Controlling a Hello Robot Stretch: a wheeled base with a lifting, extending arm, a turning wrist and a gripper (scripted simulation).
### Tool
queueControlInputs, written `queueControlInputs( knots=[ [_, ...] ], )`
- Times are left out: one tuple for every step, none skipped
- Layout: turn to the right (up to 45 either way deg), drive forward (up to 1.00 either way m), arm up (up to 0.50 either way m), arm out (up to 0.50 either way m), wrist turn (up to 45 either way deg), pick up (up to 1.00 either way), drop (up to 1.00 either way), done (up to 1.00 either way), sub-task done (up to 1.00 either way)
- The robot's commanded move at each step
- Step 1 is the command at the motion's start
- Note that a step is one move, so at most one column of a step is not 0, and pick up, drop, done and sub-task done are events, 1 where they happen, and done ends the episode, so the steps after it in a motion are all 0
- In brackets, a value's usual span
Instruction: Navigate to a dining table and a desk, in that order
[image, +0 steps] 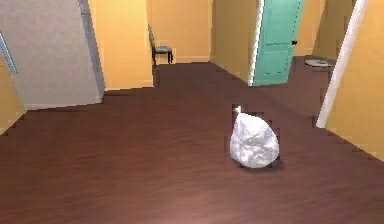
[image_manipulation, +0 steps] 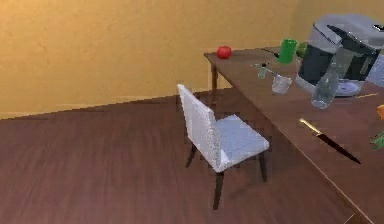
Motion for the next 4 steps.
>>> queueControlInputs(
  knots=[
    [0.0,0.10,0.00,0.00,0.0,0.00,0.00,0.00,0.00],
    [45.0,0.00,0.00,0.00,0.0,0.00,0.00,0.00,0.00],
    [45.0,0.00,0.00,0.00,0.0,0.00,0.00,0.00,0.00],
    [36.0,0.00,0.00,0.00,0.0,0.00,0.00,0.00,0.00]
  ],
)
